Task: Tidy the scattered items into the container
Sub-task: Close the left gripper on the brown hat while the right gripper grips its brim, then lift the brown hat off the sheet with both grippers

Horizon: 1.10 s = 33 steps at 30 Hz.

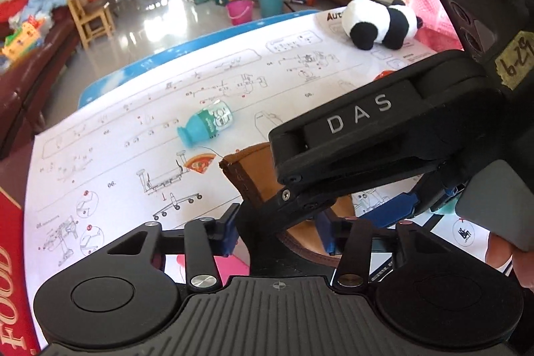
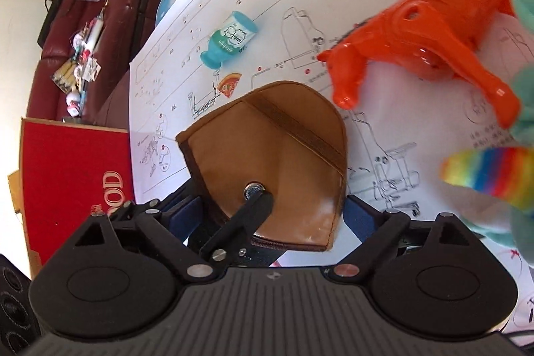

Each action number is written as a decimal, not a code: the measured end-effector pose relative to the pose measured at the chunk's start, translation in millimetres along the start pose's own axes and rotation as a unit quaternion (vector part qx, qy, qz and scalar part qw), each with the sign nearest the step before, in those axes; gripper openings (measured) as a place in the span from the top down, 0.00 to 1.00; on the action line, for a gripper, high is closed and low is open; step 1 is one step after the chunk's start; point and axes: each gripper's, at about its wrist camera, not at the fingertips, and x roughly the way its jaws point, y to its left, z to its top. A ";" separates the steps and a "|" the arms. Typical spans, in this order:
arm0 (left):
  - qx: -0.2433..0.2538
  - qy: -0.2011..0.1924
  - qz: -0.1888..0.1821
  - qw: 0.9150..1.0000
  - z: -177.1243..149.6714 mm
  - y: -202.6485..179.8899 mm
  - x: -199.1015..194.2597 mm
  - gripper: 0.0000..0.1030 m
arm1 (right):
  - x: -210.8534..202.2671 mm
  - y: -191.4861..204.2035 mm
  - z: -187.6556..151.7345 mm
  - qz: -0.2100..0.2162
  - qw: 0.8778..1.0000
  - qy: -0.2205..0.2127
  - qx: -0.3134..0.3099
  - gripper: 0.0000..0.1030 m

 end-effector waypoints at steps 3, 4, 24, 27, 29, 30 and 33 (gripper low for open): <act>0.009 -0.006 0.010 1.000 2.9 -13.9 -7.5 0.62 | -6.4 -2.4 -2.5 0.009 1.000 -0.005 0.001 0.05; 0.005 -0.006 0.014 1.000 3.1 -17.1 -8.9 0.63 | -8.6 -2.7 -3.5 0.016 1.000 -0.007 0.001 0.05; -0.029 0.007 0.053 0.998 -15.5 -37.6 -46.8 0.77 | -24.4 -6.5 -28.3 0.069 0.998 -0.005 0.008 0.05; 0.009 -0.004 0.067 0.998 -17.4 -54.8 -50.2 0.78 | -31.9 -3.1 -28.1 0.060 0.998 -0.023 -0.005 0.05; 0.030 -0.010 0.065 0.997 -19.4 -65.0 -53.7 0.78 | -38.1 3.0 -26.7 0.056 0.997 -0.037 -0.023 0.05; 0.037 -0.011 0.062 0.997 -18.9 -68.6 -54.3 0.78 | -39.9 6.6 -25.8 0.051 0.997 -0.041 -0.035 0.05; 0.055 -0.017 0.059 0.997 -17.0 -79.3 -53.4 0.78 | -43.3 16.4 -24.4 0.042 0.996 -0.047 -0.063 0.05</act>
